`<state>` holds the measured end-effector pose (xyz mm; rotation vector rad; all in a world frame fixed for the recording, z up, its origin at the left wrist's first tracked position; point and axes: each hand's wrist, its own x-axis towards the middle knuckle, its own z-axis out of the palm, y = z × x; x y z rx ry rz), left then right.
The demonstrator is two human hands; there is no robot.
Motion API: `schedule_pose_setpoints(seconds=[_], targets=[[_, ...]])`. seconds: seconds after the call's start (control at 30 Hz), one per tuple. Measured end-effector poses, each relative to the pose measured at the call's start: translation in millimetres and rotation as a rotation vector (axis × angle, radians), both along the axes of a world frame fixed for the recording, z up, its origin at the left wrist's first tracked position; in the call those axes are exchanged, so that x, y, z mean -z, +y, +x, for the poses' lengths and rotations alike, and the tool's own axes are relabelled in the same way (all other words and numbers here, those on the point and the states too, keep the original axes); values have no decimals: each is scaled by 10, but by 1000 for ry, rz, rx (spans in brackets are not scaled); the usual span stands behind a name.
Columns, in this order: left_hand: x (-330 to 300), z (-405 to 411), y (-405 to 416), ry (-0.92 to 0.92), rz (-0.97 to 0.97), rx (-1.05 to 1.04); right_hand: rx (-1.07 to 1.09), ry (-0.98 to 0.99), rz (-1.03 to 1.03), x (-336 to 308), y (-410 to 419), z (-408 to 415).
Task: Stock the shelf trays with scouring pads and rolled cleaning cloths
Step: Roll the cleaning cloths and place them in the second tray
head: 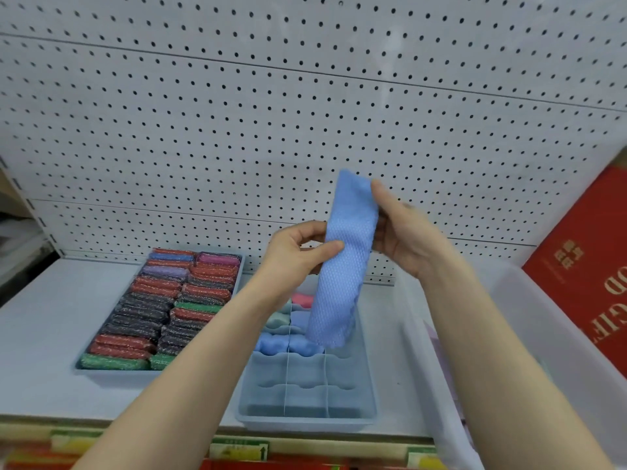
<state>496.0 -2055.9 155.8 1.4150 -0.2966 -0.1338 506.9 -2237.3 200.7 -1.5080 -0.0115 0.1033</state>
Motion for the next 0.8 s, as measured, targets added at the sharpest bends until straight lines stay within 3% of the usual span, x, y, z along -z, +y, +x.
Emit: schedule_pose_setpoints(seconds=[0.07, 0.2, 0.4, 0.47, 0.6, 0.73, 0.8], targets=[[54, -2, -22, 28, -7, -101, -68, 102, -65, 235, 16, -105], [203, 13, 3, 77, 84, -153, -59, 82, -87, 537, 35, -221], [92, -37, -12, -98, 28, -161, 66, -211, -112, 431, 46, -249], [37, -35, -13, -188, 43, -198, 37, -258, -55, 338, 63, -288], [6, -17, 21, -308, 69, -288, -84, -156, 190, 310, 25, -301], [1, -28, 72, -351, 60, -349, -139, -105, -45, 444, 94, -357], [-16, -45, 71, -300, -12, -319, -84, -112, -19, 457, 144, -372]])
